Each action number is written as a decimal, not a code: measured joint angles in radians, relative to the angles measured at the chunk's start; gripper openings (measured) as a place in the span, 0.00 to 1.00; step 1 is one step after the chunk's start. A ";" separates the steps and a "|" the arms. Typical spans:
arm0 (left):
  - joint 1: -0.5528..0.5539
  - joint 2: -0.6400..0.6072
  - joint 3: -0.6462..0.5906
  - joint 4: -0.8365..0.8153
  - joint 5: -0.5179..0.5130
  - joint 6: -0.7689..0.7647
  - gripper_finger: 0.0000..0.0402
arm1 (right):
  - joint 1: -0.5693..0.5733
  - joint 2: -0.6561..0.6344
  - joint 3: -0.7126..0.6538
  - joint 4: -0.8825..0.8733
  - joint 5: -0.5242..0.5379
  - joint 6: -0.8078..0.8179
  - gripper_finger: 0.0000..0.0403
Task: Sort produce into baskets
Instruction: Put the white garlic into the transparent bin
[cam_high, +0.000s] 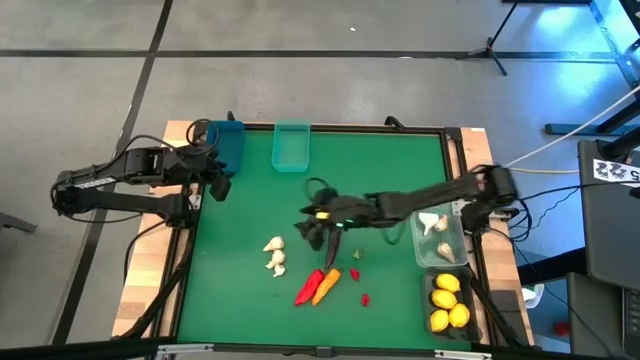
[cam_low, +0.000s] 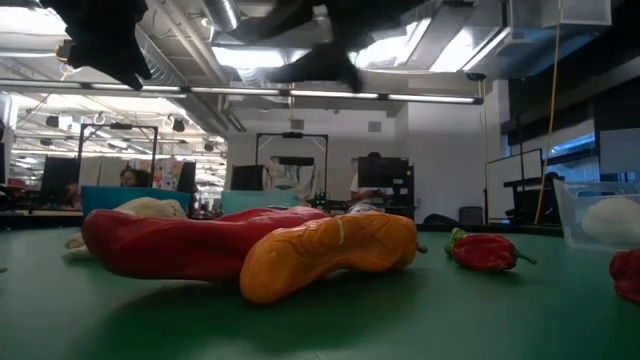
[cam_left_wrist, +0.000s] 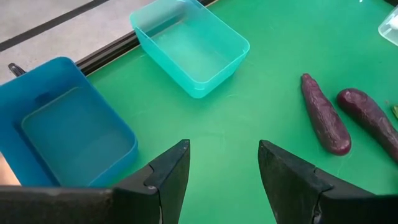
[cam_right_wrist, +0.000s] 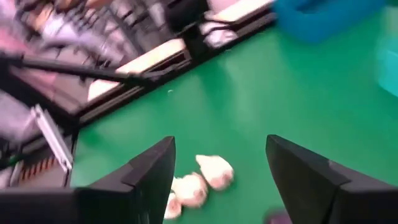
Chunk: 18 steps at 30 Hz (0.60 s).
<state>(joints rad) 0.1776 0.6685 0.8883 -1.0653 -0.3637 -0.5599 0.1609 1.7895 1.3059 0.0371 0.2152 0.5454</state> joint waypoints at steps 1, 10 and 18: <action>0.000 0.000 0.000 0.000 0.000 -0.001 0.46 | -0.011 0.046 0.058 -0.011 -0.035 -0.041 0.62; 0.000 0.000 0.000 -0.003 0.000 -0.003 0.46 | -0.053 0.329 0.486 -0.253 -0.210 -0.301 0.71; 0.000 0.000 0.000 -0.004 0.001 -0.003 0.46 | -0.059 0.450 0.606 -0.328 -0.242 -0.397 0.78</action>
<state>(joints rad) 0.1774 0.6684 0.8883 -1.0695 -0.3631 -0.5625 0.1019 2.2396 1.9123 -0.2905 -0.0266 0.1485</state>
